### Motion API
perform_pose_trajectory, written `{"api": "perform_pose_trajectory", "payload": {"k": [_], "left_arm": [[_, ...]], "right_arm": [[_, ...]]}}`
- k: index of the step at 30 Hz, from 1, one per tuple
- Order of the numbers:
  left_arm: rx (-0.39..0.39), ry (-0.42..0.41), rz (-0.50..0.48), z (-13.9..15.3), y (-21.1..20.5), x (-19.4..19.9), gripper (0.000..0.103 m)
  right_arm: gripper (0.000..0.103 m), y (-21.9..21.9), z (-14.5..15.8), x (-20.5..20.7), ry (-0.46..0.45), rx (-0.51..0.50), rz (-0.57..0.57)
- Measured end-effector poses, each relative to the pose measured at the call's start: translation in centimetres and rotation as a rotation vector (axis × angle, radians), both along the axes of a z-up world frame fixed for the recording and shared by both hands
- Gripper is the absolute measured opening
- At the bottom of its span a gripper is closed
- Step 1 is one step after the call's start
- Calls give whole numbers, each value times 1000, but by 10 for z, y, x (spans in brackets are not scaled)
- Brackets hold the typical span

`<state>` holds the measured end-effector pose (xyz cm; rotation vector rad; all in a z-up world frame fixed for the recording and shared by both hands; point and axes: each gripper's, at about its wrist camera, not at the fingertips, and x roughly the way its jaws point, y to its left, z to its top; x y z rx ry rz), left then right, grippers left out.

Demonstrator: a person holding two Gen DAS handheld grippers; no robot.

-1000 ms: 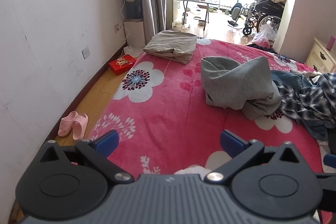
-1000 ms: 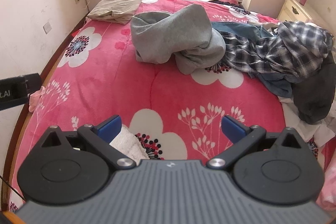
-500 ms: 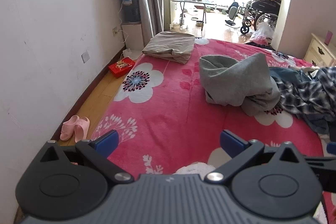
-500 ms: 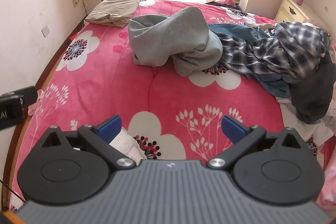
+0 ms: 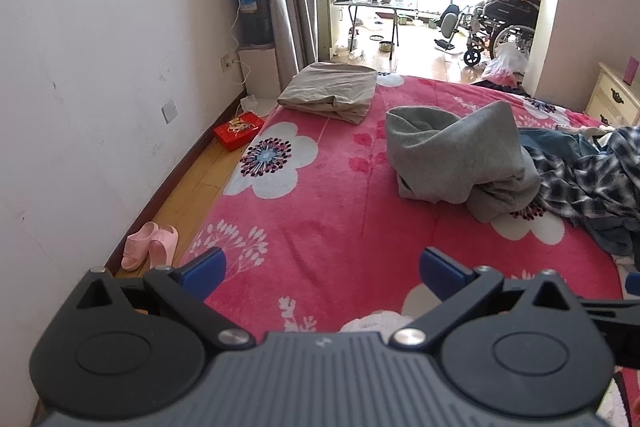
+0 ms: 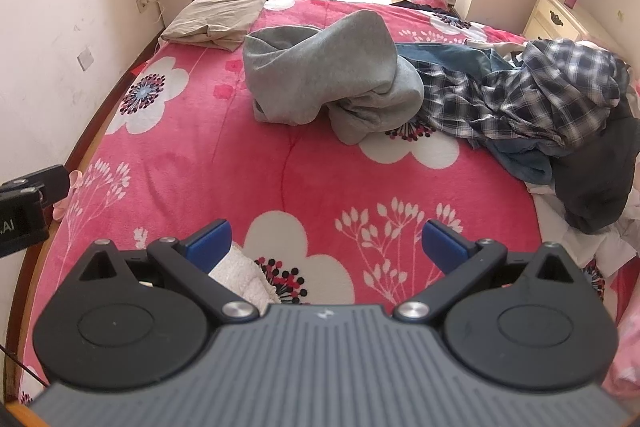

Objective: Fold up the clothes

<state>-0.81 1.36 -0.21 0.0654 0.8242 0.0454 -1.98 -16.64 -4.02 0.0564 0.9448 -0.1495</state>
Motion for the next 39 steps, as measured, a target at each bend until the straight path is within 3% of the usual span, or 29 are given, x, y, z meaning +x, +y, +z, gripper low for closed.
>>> {"api": "perform_pose_trajectory", "payload": {"k": [39], "left_arm": [[-11,21,14,-6,0,6,103]], "right_arm": [[102,2,-3,5,6,-4,-5]]}}
